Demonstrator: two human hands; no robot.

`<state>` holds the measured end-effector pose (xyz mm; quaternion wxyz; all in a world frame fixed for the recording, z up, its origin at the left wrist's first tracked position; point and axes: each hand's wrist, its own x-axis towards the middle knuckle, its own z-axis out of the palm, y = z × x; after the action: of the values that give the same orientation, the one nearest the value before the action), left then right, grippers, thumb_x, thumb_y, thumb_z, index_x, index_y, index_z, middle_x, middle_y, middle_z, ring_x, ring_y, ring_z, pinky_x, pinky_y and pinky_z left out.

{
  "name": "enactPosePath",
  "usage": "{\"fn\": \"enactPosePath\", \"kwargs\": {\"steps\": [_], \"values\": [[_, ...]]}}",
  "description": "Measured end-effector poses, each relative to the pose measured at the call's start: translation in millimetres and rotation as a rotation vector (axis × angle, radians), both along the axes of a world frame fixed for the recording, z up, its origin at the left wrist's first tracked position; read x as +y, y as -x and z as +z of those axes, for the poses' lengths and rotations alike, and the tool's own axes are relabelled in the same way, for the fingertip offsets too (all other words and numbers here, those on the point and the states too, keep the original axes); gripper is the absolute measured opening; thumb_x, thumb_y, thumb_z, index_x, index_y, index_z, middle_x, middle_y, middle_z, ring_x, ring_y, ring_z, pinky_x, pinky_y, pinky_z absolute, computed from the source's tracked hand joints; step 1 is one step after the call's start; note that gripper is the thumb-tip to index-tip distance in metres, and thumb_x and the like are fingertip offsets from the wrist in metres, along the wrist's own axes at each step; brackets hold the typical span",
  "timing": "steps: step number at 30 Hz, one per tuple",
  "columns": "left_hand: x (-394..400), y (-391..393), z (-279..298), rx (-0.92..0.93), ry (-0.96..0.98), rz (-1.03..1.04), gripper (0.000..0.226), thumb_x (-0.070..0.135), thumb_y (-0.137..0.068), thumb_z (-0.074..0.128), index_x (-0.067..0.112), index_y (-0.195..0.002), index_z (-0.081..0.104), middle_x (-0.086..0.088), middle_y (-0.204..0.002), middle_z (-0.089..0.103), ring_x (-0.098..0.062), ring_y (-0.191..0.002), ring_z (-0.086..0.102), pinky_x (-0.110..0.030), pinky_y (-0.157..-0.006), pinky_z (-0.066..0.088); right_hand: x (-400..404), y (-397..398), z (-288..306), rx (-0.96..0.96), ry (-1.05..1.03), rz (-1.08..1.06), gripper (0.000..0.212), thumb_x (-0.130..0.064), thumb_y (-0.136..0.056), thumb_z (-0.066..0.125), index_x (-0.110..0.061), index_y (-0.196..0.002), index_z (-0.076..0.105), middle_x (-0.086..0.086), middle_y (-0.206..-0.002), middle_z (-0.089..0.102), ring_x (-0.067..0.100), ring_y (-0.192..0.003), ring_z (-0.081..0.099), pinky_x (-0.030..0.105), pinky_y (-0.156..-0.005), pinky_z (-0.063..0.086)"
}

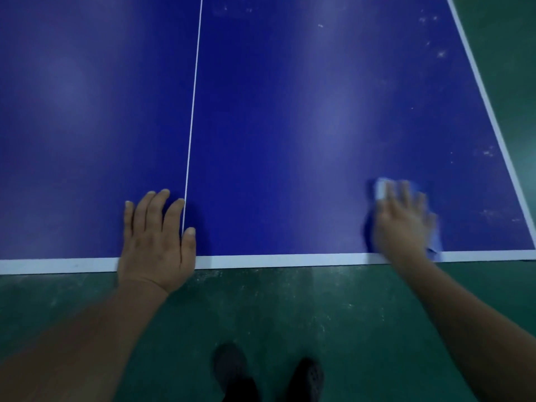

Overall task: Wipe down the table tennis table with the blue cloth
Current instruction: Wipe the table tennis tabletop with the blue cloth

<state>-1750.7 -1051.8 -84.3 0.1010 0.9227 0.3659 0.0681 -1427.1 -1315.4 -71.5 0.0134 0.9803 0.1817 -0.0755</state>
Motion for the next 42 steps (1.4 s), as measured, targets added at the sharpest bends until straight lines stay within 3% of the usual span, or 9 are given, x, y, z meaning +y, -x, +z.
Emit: {"fn": "enactPosePath", "kwargs": {"steps": [2, 4, 9, 11, 15, 20, 27, 35, 42], "values": [[0, 0, 1, 0.014, 0.001, -0.006, 0.056, 0.039, -0.095, 0.030, 0.003, -0.135, 0.046, -0.019, -0.146, 0.038, -0.038, -0.141, 0.029, -0.049, -0.123, 0.000, -10, -14, 10, 0.040, -0.125, -0.374, 0.054, -0.038, -0.105, 0.020, -0.036, -0.158, 0.012, -0.003, -0.168, 0.004, 0.035, -0.153, 0.002, 0.066, -0.117, 0.006], [-1, -1, 3, 0.020, 0.004, -0.007, 0.056, 0.038, -0.095, 0.030, 0.002, -0.135, 0.047, -0.020, -0.146, 0.038, -0.038, -0.141, 0.029, -0.050, -0.123, 0.001, 20, 9, 5, 0.000, -0.117, -0.422, 0.054, -0.037, -0.105, 0.023, -0.032, -0.159, 0.014, 0.001, -0.168, 0.005, 0.039, -0.152, 0.003, 0.069, -0.116, 0.006], [-1, -2, 3, 0.025, 0.007, -0.007, 0.055, 0.036, -0.094, 0.031, 0.002, -0.134, 0.049, -0.020, -0.145, 0.039, -0.038, -0.141, 0.030, -0.053, -0.122, 0.004, 103, 143, -15, 0.014, -0.121, 0.473, 0.052, -0.043, -0.102, 0.030, -0.034, -0.153, 0.033, -0.001, -0.164, 0.025, 0.036, -0.151, 0.016, 0.064, -0.117, 0.007], [-1, -2, 3, 0.030, 0.007, -0.016, 0.054, 0.035, -0.094, 0.032, 0.003, -0.133, 0.049, -0.019, -0.145, 0.038, -0.038, -0.140, 0.030, -0.052, -0.123, 0.003, 86, 136, -13, 0.105, -0.120, 0.614, 0.053, -0.051, -0.102, 0.020, -0.039, -0.153, 0.032, -0.008, -0.165, 0.021, 0.031, -0.153, 0.010, 0.061, -0.120, 0.001], [0, -2, 4, 0.025, -0.001, -0.046, 0.053, 0.034, -0.094, 0.032, 0.003, -0.133, 0.049, -0.020, -0.144, 0.039, -0.039, -0.139, 0.030, -0.051, -0.123, 0.002, 5, 35, -7, 0.024, 0.058, 0.224, 0.063, -0.048, -0.097, 0.005, -0.037, -0.158, 0.016, -0.005, -0.168, 0.003, 0.031, -0.153, 0.001, 0.060, -0.119, 0.001], [0, -1, 2, 0.047, -0.041, -0.074, 0.054, 0.037, -0.093, 0.032, 0.005, -0.134, 0.049, -0.018, -0.146, 0.037, -0.038, -0.141, 0.029, -0.055, -0.122, 0.003, 0, -3, 7, 0.047, -0.142, -0.426, 0.054, -0.041, -0.106, 0.019, -0.036, -0.159, 0.011, -0.002, -0.168, 0.003, 0.035, -0.153, -0.001, 0.065, -0.118, 0.002], [-6, -4, 4, 0.110, -0.054, -0.011, 0.063, 0.045, -0.093, 0.027, 0.004, -0.136, 0.047, -0.020, -0.148, 0.035, -0.039, -0.141, 0.027, -0.041, -0.119, -0.013, 46, 84, -9, 0.110, -0.061, 0.587, 0.055, -0.057, -0.102, 0.011, -0.045, -0.155, 0.016, -0.012, -0.166, 0.010, 0.024, -0.154, 0.001, 0.054, -0.120, -0.005], [-84, -45, 19, 0.016, 0.050, -0.047, 0.063, 0.042, -0.095, 0.027, 0.000, -0.137, 0.048, -0.022, -0.149, 0.036, -0.039, -0.143, 0.027, -0.044, -0.123, -0.003, -39, -28, 1, 0.053, -0.093, -0.170, 0.055, -0.046, -0.102, 0.011, -0.040, -0.158, 0.008, -0.005, -0.168, 0.002, 0.031, -0.154, -0.002, 0.064, -0.119, 0.000], [-192, -164, 25, -0.046, 0.122, -0.116, 0.060, 0.038, -0.094, 0.029, 0.001, -0.137, 0.051, -0.019, -0.151, 0.040, -0.033, -0.144, 0.028, -0.049, -0.122, 0.008, -16, 13, -9, 0.130, -0.108, 0.644, 0.054, -0.052, -0.102, 0.017, -0.042, -0.154, 0.023, -0.008, -0.166, 0.017, 0.029, -0.153, 0.007, 0.059, -0.119, -0.002]]}}
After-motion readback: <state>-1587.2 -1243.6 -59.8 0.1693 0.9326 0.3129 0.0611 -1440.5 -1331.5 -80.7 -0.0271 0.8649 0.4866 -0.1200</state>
